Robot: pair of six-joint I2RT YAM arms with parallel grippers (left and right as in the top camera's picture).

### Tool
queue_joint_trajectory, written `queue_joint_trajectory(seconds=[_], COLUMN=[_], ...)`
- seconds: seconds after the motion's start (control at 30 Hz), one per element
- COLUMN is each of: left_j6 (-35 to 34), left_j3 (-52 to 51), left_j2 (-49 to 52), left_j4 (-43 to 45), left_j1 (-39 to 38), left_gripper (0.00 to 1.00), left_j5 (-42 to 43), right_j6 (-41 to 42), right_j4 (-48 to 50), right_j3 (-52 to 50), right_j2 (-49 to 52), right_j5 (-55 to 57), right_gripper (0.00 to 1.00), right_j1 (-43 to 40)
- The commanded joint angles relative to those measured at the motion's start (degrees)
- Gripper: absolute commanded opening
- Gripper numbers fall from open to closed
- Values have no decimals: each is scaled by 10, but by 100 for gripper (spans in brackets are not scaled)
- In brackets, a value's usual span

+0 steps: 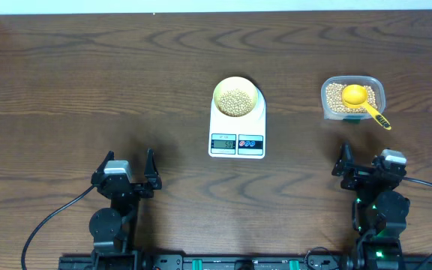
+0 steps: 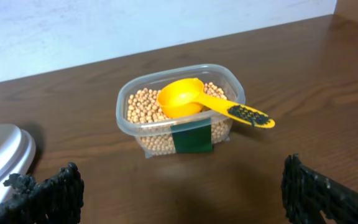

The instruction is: Scoop item into bowl and weigh 50g on scale

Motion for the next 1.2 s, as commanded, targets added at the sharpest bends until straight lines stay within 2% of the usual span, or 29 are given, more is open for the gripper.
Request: queue_joint_trajectory(seconds=[0.0, 0.23, 0.77, 1.17], left_j6=[7, 7, 7, 7], left_j3=[-8, -8, -8, -8], left_j2=[-3, -3, -3, -3], left_j4=[-23, -23, -23, -23], left_j1=[2, 2, 2, 2], left_gripper=[92, 91, 92, 92], left_j5=[7, 7, 7, 7], right_j6=[-5, -5, -131, -175], right_j4=[-22, -124, -129, -131], right_j3=[0, -1, -1, -1], right_j2=[-24, -87, -211, -212], right_j5=[9, 7, -18, -24], right_gripper=[99, 99, 99, 99], right_j1=[4, 4, 4, 6])
